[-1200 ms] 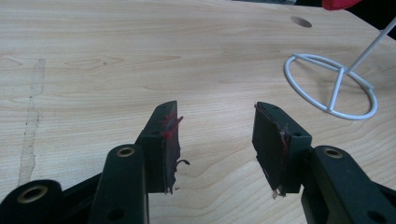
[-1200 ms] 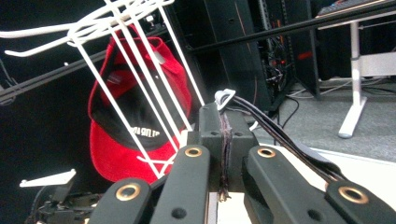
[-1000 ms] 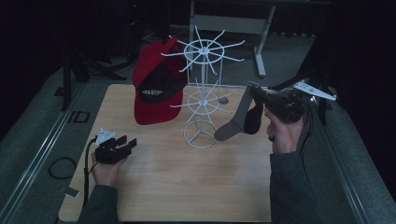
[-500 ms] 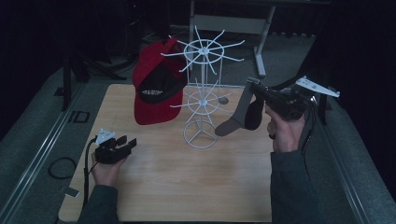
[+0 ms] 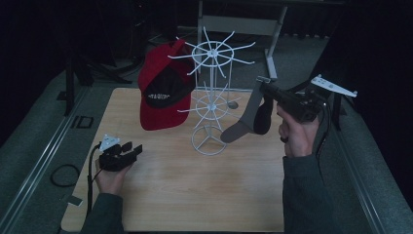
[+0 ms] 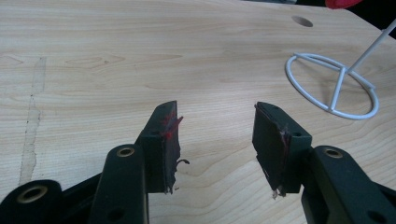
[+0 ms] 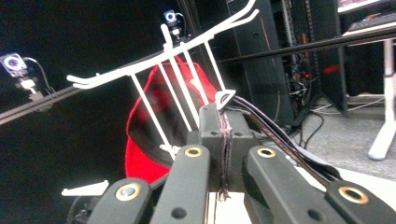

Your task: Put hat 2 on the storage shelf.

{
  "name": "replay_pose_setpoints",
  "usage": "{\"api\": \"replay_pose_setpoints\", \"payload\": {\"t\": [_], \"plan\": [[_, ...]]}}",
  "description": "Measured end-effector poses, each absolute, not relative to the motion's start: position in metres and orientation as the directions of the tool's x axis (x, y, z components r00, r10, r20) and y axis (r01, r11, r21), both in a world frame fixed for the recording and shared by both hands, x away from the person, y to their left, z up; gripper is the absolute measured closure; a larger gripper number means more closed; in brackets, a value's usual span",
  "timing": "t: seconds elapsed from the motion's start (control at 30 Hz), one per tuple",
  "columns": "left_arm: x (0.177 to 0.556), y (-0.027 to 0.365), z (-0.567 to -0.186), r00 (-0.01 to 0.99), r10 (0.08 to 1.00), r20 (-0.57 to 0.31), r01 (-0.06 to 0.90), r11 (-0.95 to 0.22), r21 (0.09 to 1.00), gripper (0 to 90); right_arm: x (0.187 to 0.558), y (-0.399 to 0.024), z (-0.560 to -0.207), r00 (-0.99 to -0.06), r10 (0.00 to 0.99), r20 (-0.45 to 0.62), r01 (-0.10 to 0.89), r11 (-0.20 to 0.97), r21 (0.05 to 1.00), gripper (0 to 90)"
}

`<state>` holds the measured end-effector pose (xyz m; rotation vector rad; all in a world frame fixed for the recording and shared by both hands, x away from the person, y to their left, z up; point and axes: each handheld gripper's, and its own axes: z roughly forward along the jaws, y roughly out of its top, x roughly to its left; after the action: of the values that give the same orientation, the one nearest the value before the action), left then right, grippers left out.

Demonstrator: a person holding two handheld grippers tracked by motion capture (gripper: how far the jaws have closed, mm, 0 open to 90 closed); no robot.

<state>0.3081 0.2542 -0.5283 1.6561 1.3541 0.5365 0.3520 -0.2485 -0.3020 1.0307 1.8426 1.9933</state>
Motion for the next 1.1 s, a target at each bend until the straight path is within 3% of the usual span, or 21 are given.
{"api": "replay_pose_setpoints", "payload": {"t": [1.1], "plan": [[0.31, 0.253, -0.531, 0.312, 0.929, -0.202, 0.548, -0.002, 0.837, 51.5, 0.346, -0.245, -0.266, -0.762, 0.575, 0.299, 0.22, -0.204, 0.954, 89.2]]}}
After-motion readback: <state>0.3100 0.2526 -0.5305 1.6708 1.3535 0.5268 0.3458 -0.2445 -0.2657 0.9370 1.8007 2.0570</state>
